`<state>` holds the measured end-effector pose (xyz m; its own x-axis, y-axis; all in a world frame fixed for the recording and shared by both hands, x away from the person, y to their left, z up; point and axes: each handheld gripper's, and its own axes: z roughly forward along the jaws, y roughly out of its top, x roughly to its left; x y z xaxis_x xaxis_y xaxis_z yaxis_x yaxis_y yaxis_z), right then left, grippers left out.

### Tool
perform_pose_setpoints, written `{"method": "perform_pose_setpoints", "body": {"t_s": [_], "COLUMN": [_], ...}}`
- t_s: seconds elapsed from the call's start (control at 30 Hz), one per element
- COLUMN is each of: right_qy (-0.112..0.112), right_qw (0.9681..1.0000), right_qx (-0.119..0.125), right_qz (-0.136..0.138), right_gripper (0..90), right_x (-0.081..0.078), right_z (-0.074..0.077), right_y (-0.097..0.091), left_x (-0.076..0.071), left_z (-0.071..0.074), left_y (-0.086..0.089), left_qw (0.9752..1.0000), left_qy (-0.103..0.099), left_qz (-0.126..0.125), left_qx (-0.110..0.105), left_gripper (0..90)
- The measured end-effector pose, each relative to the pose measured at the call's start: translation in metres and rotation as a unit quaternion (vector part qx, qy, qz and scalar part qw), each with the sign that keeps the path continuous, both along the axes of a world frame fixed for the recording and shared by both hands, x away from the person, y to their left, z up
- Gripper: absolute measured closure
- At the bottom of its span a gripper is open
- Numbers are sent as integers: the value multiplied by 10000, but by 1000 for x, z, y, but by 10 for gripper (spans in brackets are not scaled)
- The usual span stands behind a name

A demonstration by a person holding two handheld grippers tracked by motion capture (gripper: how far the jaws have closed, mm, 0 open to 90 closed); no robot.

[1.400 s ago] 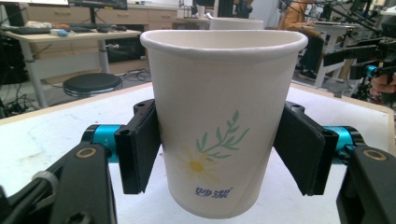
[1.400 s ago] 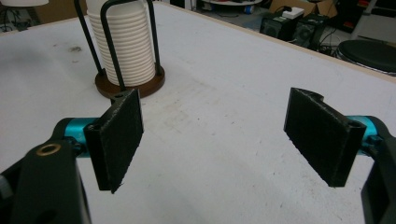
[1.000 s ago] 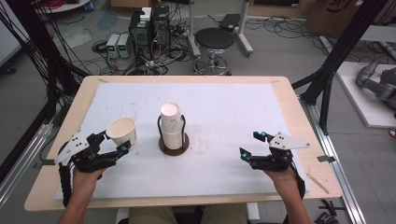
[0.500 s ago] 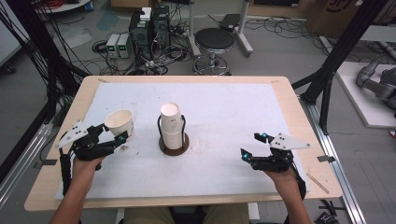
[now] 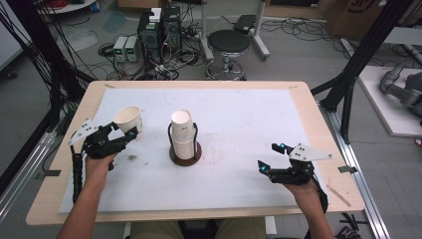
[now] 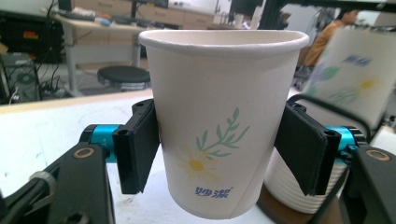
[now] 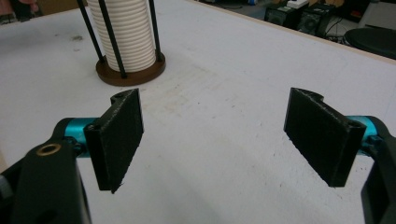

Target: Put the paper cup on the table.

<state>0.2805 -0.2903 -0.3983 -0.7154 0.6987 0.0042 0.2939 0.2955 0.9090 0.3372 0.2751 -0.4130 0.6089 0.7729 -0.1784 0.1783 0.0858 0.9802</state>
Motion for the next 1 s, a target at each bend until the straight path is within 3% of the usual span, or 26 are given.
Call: {"method": "perform_pose_setpoints", "body": {"t_s": [0.13,0.2,0.23,0.33,0.37,0.43,0.47,0.67,0.93,1.0], "right_qy": [35,54,59,101,102,118,121,96,81,75], "right_qw": [10000,9999,9999,9998,9998,9998,9998,9999,9999,9999], "right_qx": [-29,-81,-81,-108,-110,-125,-123,-107,-94,-113], "right_qz": [43,76,99,111,116,119,112,65,20,13], "right_gripper": [202,202,202,202,203,203,203,203,203,203], "right_x": [4,7,8,9,9,8,8,3,-3,-5], "right_z": [-1,-2,-3,-3,-4,-5,-5,-5,-3,-3], "right_y": [7,11,12,15,15,14,13,8,4,3], "left_x": [10,13,17,19,21,22,22,20,9,5], "left_z": [-9,-14,-18,-22,-26,-28,-28,-31,-34,-36], "left_y": [-2,-5,-9,-12,-15,-16,-16,-18,-15,-14], "left_qw": [9994,9981,9962,9940,9907,9879,9879,9803,9778,9759], "left_qy": [264,403,539,659,863,969,969,1140,1217,1234], "left_qz": [39,71,96,101,84,126,126,134,184,197], "left_qx": [228,458,681,863,1048,1205,1205,1609,1696,1791], "left_gripper": [326,326,326,326,331,337,337,336,337,334]}}
